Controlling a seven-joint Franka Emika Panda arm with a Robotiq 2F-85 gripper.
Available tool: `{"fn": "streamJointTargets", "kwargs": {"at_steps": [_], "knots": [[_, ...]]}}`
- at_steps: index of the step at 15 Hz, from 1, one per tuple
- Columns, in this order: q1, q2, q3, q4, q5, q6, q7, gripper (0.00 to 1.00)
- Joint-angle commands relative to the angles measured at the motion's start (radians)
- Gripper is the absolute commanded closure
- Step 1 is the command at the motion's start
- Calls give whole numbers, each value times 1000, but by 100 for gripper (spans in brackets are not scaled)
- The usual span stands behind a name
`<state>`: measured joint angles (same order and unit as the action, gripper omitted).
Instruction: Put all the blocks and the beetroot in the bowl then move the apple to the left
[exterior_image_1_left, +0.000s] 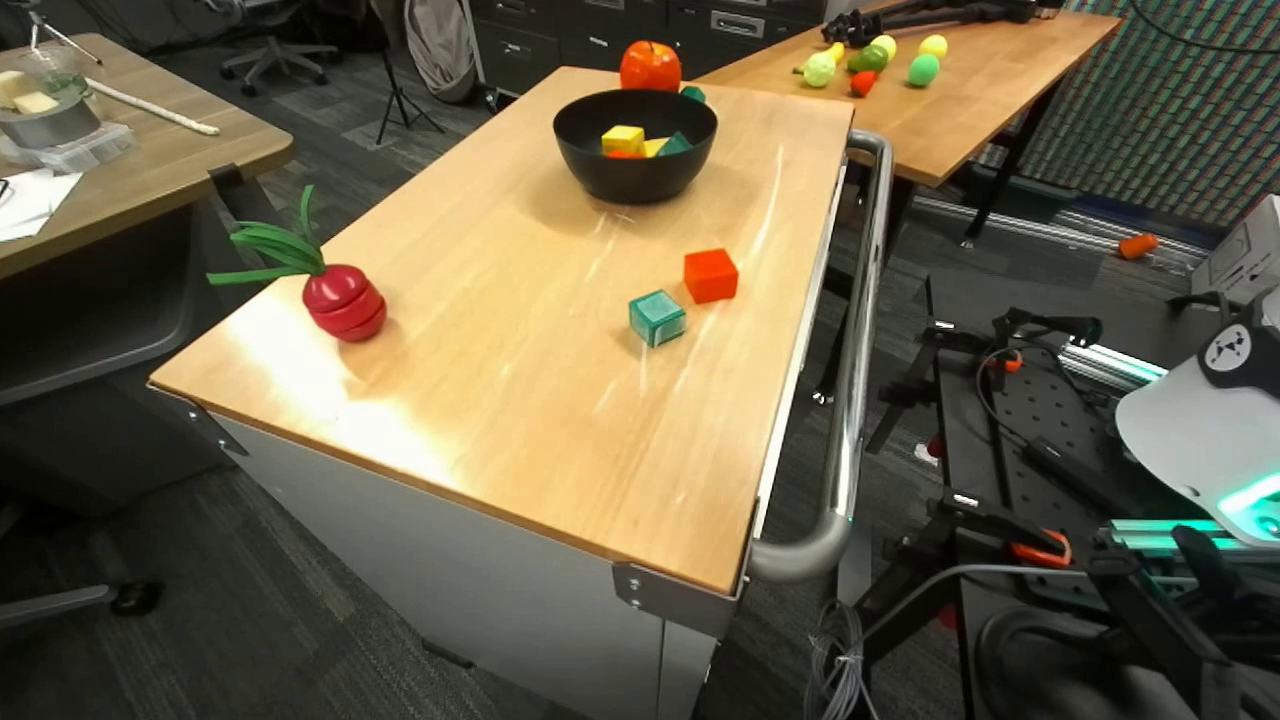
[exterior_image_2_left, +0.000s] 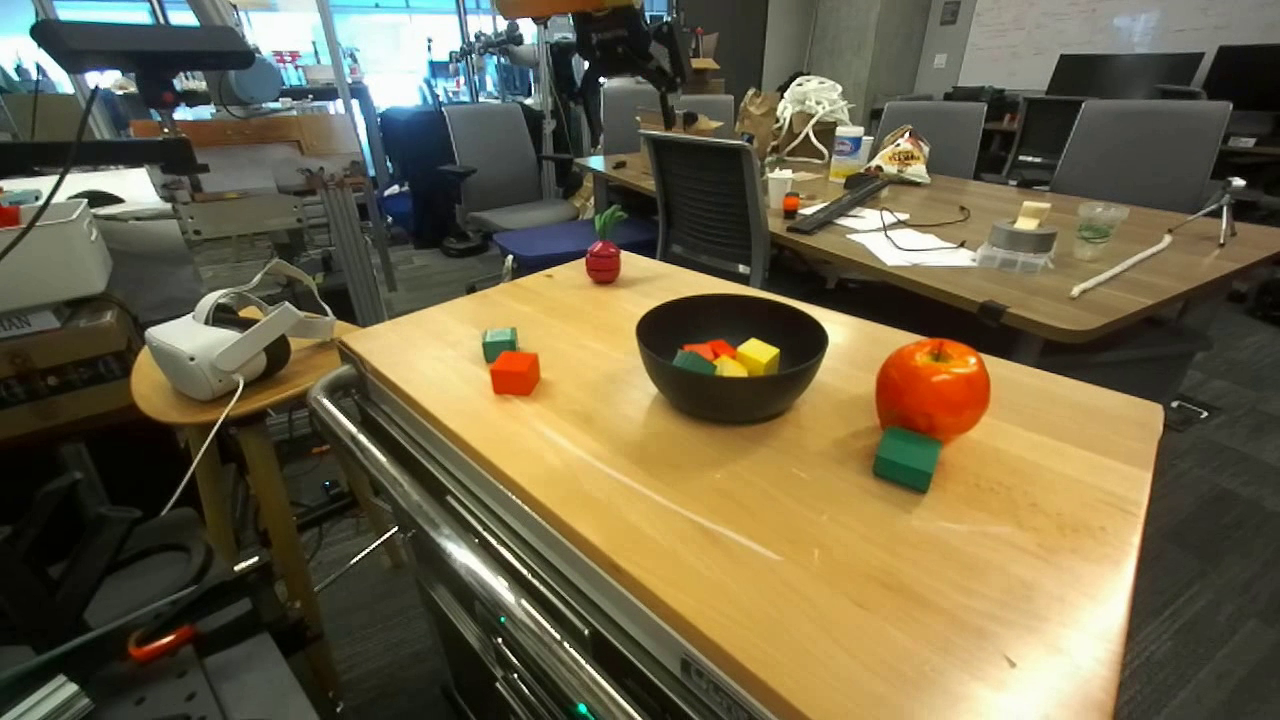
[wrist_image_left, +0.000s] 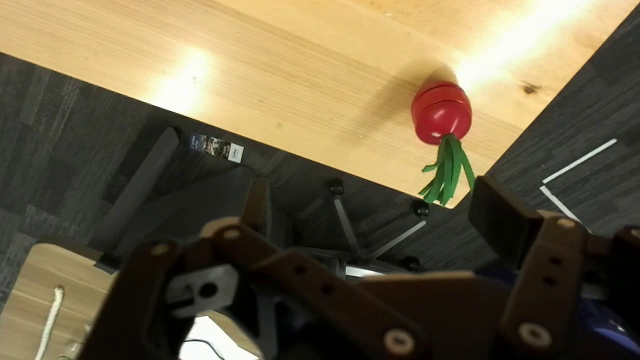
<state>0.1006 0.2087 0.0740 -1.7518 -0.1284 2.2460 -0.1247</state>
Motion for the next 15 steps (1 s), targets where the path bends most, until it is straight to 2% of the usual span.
{"fn": "streamJointTargets", "kwargs": {"at_steps": [1,6,11,13,15], "knots": [[49,210,21,246,-35,-78,37,0],[105,408,28,485,-5,-177,55,0],[139,568,8,708,-19,-340,80,2],[151,623,3,785,-27,-402,75,26],[159,660,-3,838,-33,-455,66,39]]}}
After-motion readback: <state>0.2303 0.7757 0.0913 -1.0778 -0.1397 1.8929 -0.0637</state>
